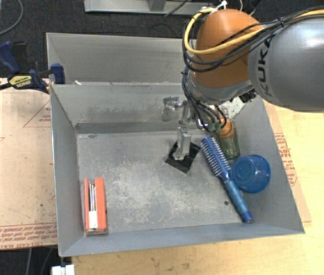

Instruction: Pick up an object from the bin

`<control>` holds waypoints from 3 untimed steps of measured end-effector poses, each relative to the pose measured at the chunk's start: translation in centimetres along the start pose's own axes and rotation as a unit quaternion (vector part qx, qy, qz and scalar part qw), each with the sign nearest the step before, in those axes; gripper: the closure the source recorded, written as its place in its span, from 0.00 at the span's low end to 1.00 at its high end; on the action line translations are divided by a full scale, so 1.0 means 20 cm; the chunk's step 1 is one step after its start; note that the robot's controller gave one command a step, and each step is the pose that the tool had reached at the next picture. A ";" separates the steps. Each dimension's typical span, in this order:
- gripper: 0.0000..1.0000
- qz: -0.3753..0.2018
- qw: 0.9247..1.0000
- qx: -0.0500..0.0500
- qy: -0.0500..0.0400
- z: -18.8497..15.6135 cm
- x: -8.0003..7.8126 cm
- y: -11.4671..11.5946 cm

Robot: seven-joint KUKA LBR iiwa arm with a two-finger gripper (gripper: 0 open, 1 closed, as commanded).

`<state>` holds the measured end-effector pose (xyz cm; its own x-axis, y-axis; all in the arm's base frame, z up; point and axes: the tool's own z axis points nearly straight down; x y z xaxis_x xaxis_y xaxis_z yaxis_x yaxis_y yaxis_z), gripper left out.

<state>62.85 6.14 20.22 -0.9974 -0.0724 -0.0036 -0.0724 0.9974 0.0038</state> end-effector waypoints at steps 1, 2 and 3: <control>0.00 -0.036 0.999 0.001 -0.001 0.13 -0.05 -0.25; 0.00 0.019 1.000 0.001 0.000 0.20 -0.01 -0.31; 0.00 0.071 0.998 0.000 -0.004 0.39 0.01 -0.30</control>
Offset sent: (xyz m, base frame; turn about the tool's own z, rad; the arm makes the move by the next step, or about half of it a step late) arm -0.0085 -0.0518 -0.0505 0.1450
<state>63.12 0.15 12.32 -0.9976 0.0687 -0.0107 0.0686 0.9976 0.0043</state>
